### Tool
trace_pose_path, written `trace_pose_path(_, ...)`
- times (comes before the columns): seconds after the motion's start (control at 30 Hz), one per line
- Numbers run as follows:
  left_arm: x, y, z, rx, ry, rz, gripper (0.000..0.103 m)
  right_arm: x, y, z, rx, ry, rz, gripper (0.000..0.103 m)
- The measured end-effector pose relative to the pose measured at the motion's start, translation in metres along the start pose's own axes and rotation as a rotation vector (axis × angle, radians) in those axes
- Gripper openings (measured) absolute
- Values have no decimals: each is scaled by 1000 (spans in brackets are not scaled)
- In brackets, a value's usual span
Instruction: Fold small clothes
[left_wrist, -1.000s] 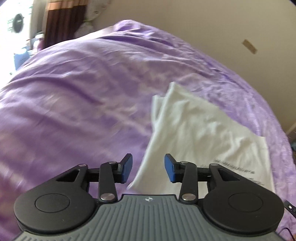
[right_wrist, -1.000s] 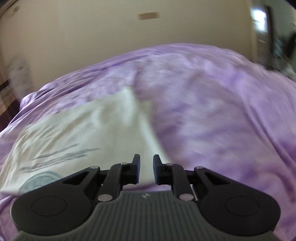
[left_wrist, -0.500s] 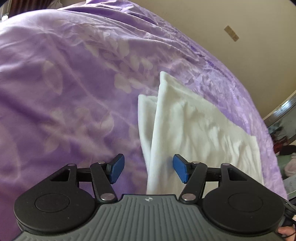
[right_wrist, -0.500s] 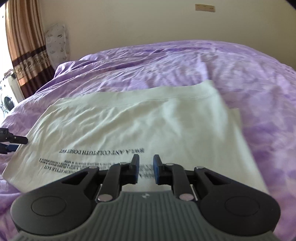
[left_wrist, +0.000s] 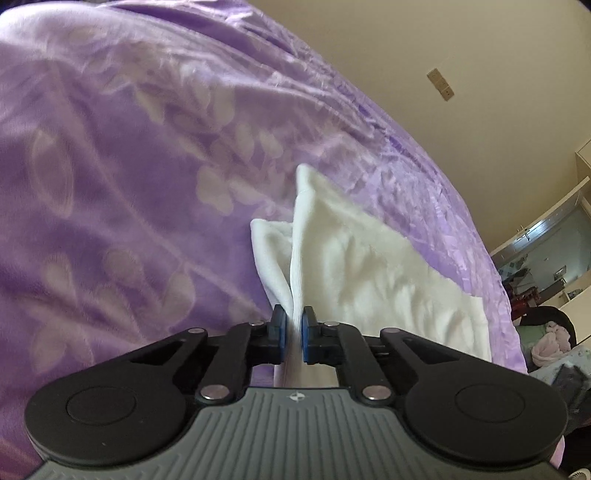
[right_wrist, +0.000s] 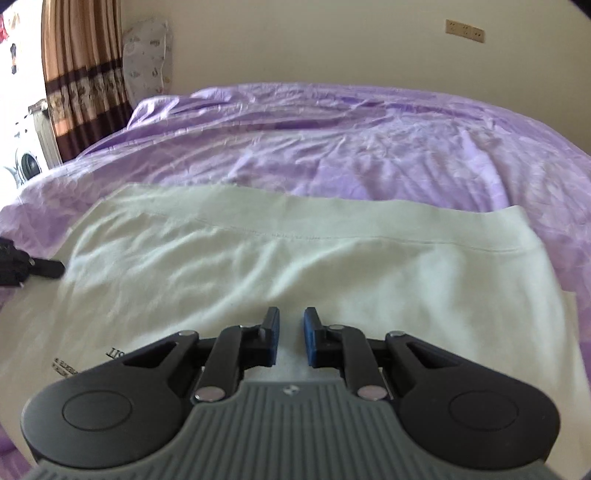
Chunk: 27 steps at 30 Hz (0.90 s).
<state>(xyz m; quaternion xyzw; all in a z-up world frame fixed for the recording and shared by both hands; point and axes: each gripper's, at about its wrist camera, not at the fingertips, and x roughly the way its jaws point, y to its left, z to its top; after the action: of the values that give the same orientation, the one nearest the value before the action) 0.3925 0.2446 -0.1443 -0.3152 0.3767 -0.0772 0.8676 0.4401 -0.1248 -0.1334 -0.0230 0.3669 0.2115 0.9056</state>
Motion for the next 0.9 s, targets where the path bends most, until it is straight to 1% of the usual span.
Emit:
trace_pose_path(0.1, -10, -13, 4, 2, -14, 10, 7, 12, 1, -3, -6, 41, -10, 7)
trace_pose_path(0.2, -24, -40, 10, 39, -20, 20, 7, 3, -1, 1, 9, 43, -10, 6)
trace_pose_path(0.27, -32, -60, 15, 64, -19, 24, 7, -16, -4, 6, 20, 14, 3, 7)
trace_pose_path(0.37, -41, -102, 20, 117, -4, 51, 6, -49, -17, 6, 61, -15, -7, 7)
trace_pose_path(0.5, -44, -173, 19, 212, 20, 112, 6, -92, -48, -7, 123, -29, -49, 7)
trace_pose_path(0.6, -41, -225, 9, 290, 39, 155, 6, -120, -77, -20, 187, -31, -73, 7)
trace_pose_path(0.73, -25, -297, -9, 384, 66, 198, 7, -151, -112, -34, 234, -67, -106, 7)
trace_pose_path(0.87, 6, -360, -36, 457, 103, 230, 7, -170, -138, -48, 278, -115, -79, 7)
trace_pose_path(0.9, 14, -371, -41, 470, 113, 227, 7, -173, -145, -51, 290, -123, -73, 7)
